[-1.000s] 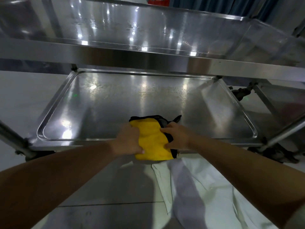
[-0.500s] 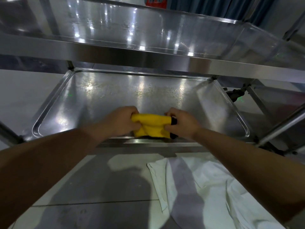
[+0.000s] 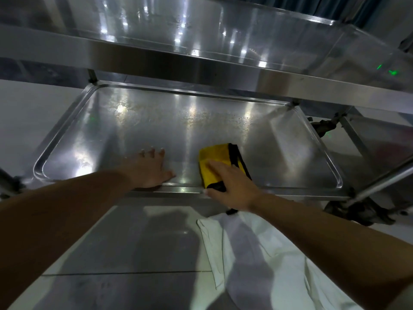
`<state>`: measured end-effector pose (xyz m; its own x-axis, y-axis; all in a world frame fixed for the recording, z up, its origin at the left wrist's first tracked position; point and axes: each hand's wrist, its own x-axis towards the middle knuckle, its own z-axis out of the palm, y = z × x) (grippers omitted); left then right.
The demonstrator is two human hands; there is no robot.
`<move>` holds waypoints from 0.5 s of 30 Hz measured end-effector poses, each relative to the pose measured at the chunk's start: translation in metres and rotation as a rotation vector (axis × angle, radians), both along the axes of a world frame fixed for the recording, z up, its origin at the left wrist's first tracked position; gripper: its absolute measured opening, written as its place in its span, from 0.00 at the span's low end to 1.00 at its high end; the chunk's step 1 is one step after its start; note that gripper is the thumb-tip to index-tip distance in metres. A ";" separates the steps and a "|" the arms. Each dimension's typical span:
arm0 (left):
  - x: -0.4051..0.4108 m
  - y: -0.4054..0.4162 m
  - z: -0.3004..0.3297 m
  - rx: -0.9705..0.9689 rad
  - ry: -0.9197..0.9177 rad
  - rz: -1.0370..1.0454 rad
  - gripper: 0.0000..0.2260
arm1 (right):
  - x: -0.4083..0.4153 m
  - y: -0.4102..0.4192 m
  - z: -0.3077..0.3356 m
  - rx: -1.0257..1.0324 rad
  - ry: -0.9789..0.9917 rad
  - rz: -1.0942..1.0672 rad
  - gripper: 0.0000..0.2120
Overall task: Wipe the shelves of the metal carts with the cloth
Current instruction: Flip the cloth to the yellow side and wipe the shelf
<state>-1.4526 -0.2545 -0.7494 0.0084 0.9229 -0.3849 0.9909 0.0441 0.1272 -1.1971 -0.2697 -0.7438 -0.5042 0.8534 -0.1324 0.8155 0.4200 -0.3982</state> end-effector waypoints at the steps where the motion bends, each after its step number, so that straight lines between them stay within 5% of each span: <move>1: 0.003 -0.001 -0.002 -0.025 -0.008 0.017 0.41 | -0.004 0.002 -0.003 0.001 -0.026 0.042 0.33; 6: 0.012 -0.003 -0.016 -0.041 0.047 0.035 0.46 | -0.008 0.027 -0.029 0.096 -0.276 0.065 0.28; 15: 0.008 0.018 -0.021 -0.022 0.078 -0.040 0.58 | 0.086 0.078 -0.046 0.006 -0.298 -0.606 0.27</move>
